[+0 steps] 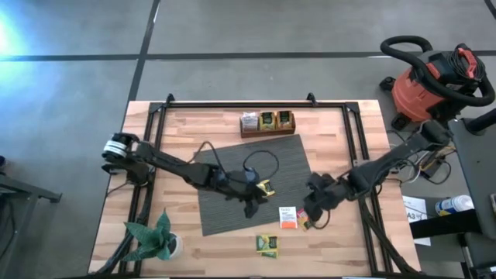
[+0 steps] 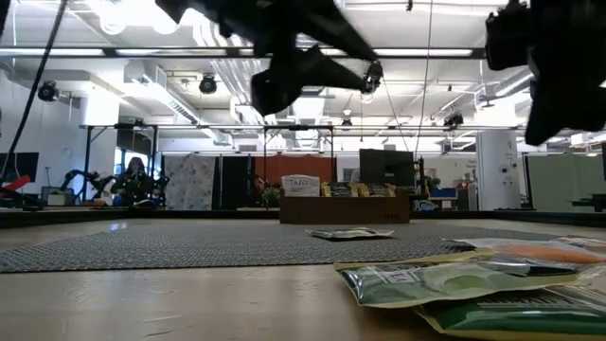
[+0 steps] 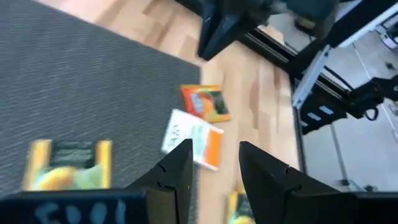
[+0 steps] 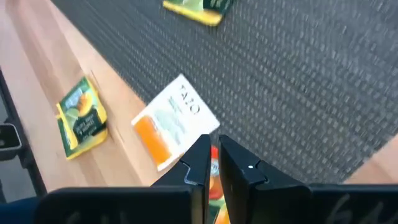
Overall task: Pick & Place Tea
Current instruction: Put the white tea bag into the left section of the wooden organizer
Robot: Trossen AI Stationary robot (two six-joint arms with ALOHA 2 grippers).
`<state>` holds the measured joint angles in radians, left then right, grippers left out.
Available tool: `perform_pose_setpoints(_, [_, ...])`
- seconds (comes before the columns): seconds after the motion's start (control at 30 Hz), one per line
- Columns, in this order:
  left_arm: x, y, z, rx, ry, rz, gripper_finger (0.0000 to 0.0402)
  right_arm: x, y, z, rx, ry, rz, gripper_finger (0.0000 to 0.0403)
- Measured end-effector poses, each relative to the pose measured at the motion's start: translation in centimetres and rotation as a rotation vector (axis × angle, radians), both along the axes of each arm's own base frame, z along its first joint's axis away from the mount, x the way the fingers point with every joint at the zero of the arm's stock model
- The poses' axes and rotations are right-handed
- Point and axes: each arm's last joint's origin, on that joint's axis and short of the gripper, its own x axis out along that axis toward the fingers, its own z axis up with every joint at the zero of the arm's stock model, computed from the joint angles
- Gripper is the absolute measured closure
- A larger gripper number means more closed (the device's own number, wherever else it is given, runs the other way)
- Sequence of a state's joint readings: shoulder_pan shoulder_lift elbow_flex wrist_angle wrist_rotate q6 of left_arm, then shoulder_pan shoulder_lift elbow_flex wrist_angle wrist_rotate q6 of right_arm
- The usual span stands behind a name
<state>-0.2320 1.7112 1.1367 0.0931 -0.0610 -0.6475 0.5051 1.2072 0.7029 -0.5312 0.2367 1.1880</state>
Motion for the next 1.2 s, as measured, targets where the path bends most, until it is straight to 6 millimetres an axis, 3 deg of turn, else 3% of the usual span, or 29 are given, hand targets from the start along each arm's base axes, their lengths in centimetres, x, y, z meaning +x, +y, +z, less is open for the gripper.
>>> perform_pose_setpoints(0.07, [1.3,-0.7,0.0,-0.023,-0.014,-0.027,0.0278,0.0,0.3,-0.4,-0.001,0.02,-0.003,0.0374])
perform_pose_setpoints(0.37, [6.5,-2.7,-3.7,-0.15,0.081,-0.081,0.0278,0.9,0.2,-3.6,0.016,0.145,-0.088,0.0373])
perform_pose_setpoints(0.57, [8.9,-4.0,-5.5,-0.209,0.117,-0.18,0.0278,1.8,0.8,-5.3,0.161,0.054,-0.13,0.0336])
perform_pose_setpoints(0.9, [9.2,-5.1,-7.0,-0.156,0.157,-0.153,0.0278,1.8,0.7,-5.5,0.201,0.024,-0.172,0.0237])
perform_pose_setpoints(1.2, [9.6,-5.3,-8.7,-0.147,0.147,-0.091,0.0278,1.7,0.7,-6.2,0.214,0.044,-0.212,0.0217])
